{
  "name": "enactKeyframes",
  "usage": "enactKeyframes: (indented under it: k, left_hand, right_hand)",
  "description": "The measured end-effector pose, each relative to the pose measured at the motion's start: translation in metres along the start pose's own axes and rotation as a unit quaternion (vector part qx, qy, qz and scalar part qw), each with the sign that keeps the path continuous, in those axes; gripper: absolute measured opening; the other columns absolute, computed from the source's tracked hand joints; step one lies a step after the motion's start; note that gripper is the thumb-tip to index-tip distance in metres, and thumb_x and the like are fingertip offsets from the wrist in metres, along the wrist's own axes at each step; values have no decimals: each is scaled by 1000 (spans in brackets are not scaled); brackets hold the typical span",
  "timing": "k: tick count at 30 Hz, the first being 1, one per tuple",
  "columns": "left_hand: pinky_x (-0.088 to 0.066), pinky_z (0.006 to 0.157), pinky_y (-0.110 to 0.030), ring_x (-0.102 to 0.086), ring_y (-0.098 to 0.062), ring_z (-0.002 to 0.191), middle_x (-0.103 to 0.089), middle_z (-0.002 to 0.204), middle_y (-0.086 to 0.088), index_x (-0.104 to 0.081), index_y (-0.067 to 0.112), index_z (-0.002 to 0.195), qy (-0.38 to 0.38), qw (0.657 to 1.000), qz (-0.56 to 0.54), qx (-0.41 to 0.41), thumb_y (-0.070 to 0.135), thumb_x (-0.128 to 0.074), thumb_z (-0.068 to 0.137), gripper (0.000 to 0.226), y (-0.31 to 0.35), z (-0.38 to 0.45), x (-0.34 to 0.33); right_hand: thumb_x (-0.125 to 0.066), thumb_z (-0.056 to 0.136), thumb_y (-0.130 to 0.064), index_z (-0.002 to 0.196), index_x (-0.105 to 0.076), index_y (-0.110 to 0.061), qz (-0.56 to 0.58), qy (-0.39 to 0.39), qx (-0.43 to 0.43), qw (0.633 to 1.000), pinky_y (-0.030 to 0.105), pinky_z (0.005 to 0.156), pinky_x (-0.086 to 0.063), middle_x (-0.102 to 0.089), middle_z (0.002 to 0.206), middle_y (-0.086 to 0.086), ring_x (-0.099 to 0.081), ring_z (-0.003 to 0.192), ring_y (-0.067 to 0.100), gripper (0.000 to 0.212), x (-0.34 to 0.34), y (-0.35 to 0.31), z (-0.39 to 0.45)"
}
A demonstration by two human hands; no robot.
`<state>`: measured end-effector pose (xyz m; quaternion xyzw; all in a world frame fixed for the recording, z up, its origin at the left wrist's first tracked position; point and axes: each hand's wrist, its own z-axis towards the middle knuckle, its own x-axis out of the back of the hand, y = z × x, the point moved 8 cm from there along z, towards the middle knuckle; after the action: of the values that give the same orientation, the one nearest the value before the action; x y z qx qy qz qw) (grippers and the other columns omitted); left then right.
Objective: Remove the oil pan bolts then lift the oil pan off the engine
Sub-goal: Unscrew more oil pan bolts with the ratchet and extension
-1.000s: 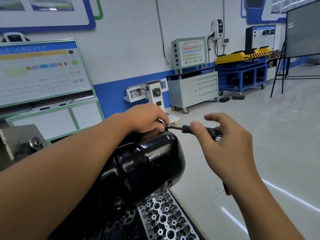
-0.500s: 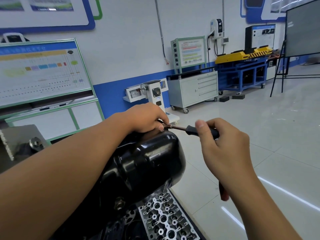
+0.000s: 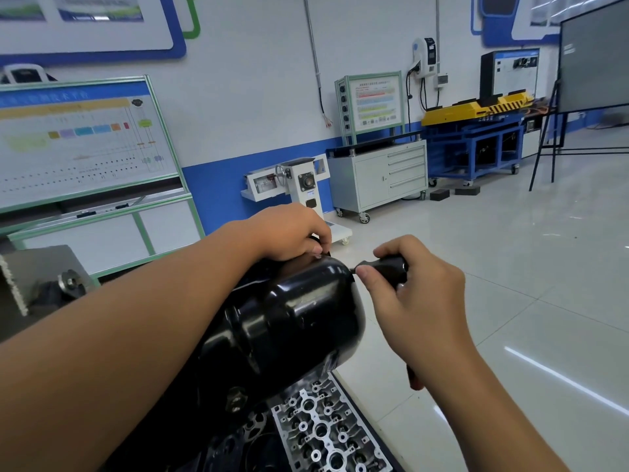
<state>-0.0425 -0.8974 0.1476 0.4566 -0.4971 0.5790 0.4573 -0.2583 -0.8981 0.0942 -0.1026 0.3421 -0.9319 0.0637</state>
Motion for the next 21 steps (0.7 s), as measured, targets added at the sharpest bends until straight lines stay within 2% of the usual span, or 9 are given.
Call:
enactKeyframes:
  k: [3,6,9,11,12,13,15,19,21]
  left_hand:
    - [-51,91,-40,-59,-9,103,-68,107,19,-75,38,108,13,1000,-10,0,27,-67,97,18,-3,-3,2]
    - [-46,83,-31,-57,-3,101,-62,99,30,-75,42,112,2,1000,2,-7,26,-66,98,23,-2,-3,1]
    - [-41,76,-30,-55,-3,101,-59,97,29,-75,46,108,14,1000,16,-3,30,-67,97,22,-2,-1,2]
    - [-43,75,-32,-56,-6,103,-65,103,23,-75,46,105,35,999,15,7,32,-69,95,18,-4,-1,3]
    - [-44,74,-32,-56,-7,102,-66,104,21,-75,45,104,46,999,10,12,33,-70,93,16,-5,-1,4]
    - [-44,72,-31,-56,-7,98,-66,102,19,-76,45,103,55,998,5,16,34,-72,92,15,-6,-1,4]
    - [-39,64,-27,-53,-4,87,-62,90,20,-77,43,101,72,997,-2,20,35,-75,90,14,-8,-2,5]
    - [-35,62,-27,-51,-1,75,-57,74,17,-80,33,102,72,996,-49,15,30,-79,88,15,-9,0,6]
    - [-42,70,-28,-55,-2,78,-66,82,20,-80,30,108,36,998,-57,8,23,-76,90,20,-6,1,4]
  right_hand:
    - [-84,85,-20,89,-61,-34,40,50,-14,998,4,66,-43,-67,72,-23,-63,75,-4,27,6,2,0]
    - [-81,86,-26,89,-61,-33,59,103,-11,993,5,66,-43,-69,74,-21,-65,77,-3,22,16,2,-1]
    - [-77,84,-32,86,-61,-35,109,139,-58,983,6,65,-44,-69,82,-28,-66,74,-2,16,24,13,1]
    - [-77,83,-37,86,-63,-35,142,155,-91,973,13,63,-48,-70,79,-24,-65,66,5,14,26,23,1]
    - [-78,83,-38,86,-64,-35,158,158,-104,969,23,65,-52,-71,77,-19,-65,63,8,14,27,28,0]
    - [-78,83,-39,87,-65,-35,172,156,-114,966,34,66,-55,-71,77,-15,-66,64,15,14,26,31,-1]
    - [-79,82,-40,90,-67,-37,198,148,-124,961,43,68,-58,-71,75,-9,-66,66,23,15,23,35,-1]
    - [-79,80,-40,89,-68,-37,221,142,-138,955,44,66,-57,-71,76,-6,-66,66,28,15,17,41,-1]
    - [-80,81,-39,89,-68,-35,229,149,-147,951,43,64,-57,-70,75,-8,-65,65,29,15,16,46,-2]
